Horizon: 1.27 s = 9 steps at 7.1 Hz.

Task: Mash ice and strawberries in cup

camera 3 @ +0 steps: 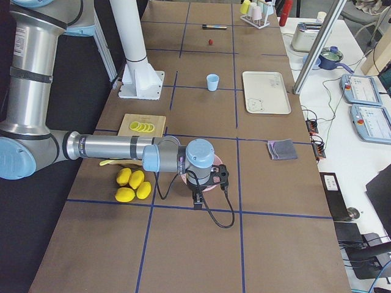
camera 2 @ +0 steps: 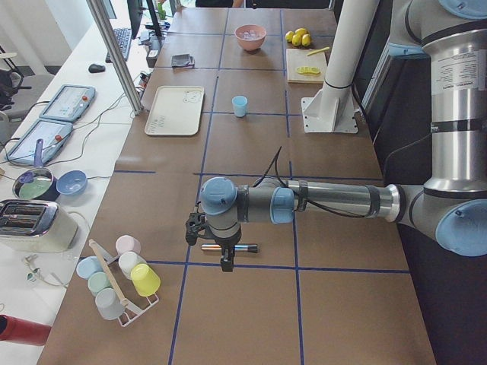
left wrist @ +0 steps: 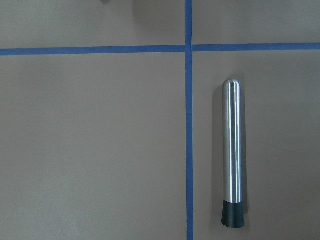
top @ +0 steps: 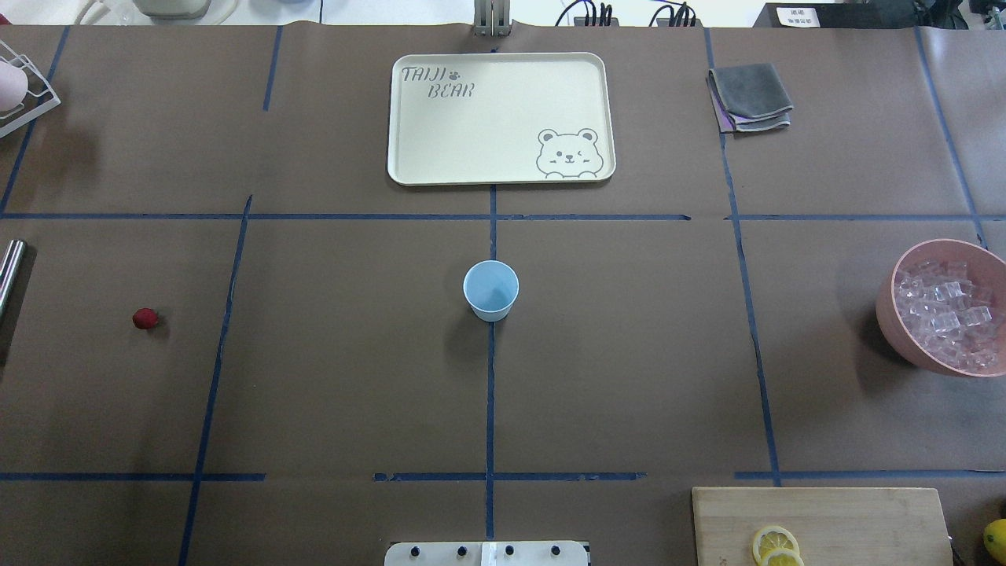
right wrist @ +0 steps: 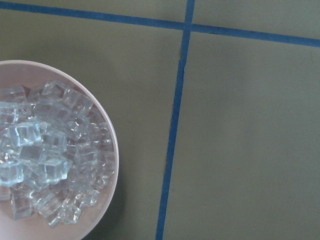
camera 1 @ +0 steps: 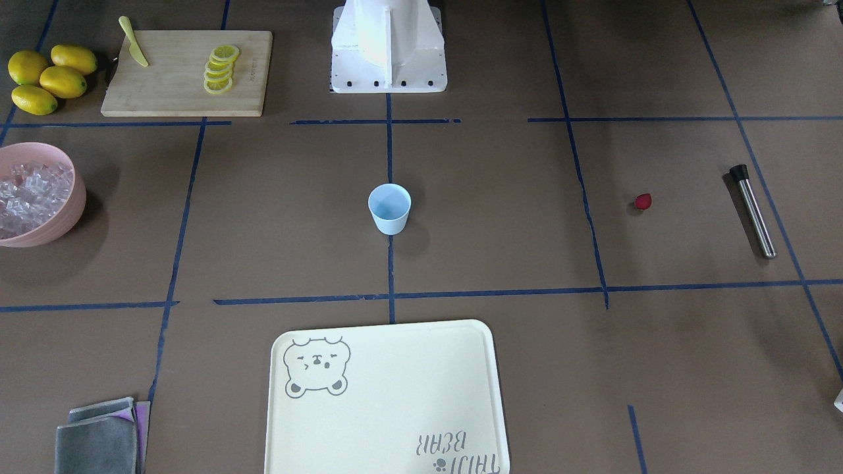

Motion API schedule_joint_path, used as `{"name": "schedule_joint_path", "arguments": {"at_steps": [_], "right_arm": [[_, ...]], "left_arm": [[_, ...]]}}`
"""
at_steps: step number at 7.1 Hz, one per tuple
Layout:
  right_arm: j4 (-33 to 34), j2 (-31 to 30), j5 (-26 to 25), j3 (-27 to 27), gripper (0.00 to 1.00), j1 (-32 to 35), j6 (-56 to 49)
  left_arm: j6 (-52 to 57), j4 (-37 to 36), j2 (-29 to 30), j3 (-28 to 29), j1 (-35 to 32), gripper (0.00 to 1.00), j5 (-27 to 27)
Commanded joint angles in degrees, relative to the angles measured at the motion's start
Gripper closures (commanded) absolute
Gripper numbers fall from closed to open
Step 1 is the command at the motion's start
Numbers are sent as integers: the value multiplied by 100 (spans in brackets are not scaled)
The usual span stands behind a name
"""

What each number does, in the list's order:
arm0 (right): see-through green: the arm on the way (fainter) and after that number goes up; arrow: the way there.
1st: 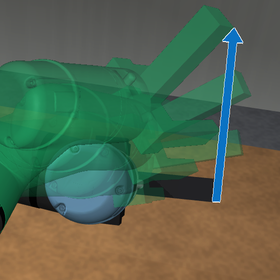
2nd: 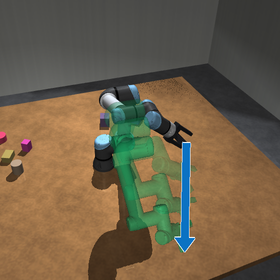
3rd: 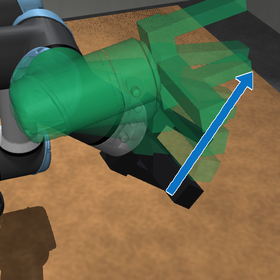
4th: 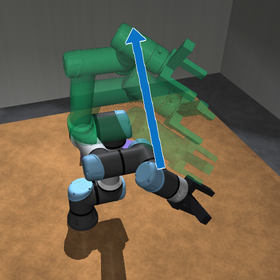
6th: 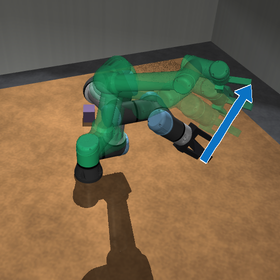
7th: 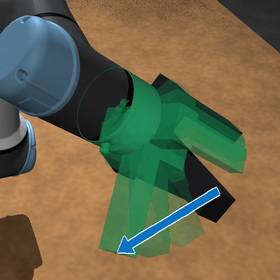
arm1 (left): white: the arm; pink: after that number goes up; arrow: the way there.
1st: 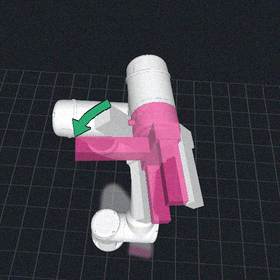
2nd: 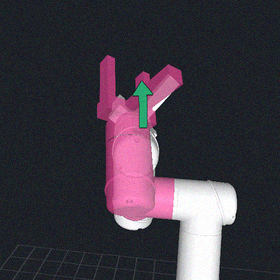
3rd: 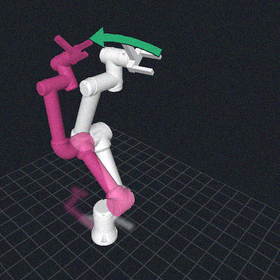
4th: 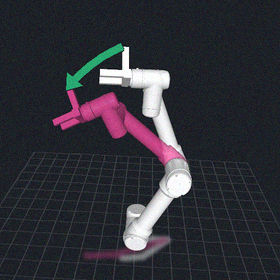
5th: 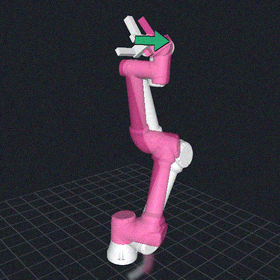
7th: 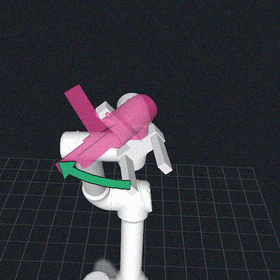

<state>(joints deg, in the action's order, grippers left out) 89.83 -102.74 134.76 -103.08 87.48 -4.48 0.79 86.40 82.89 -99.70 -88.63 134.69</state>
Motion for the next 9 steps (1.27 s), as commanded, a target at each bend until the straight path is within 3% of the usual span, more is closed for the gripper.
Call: {"name": "schedule_joint_path", "arguments": {"at_steps": [1,4,9], "right_arm": [[-9,-18,16,-37,0,58,0],[-1,-246,51,-405,0,59,-9],[-18,-194,235,-388,0,59,-87]], "left_arm": [[17,8,0,-93,4,0,48],[18,17,0,-137,-5,0,57],[0,17,-62,-137,4,0,49]]}}
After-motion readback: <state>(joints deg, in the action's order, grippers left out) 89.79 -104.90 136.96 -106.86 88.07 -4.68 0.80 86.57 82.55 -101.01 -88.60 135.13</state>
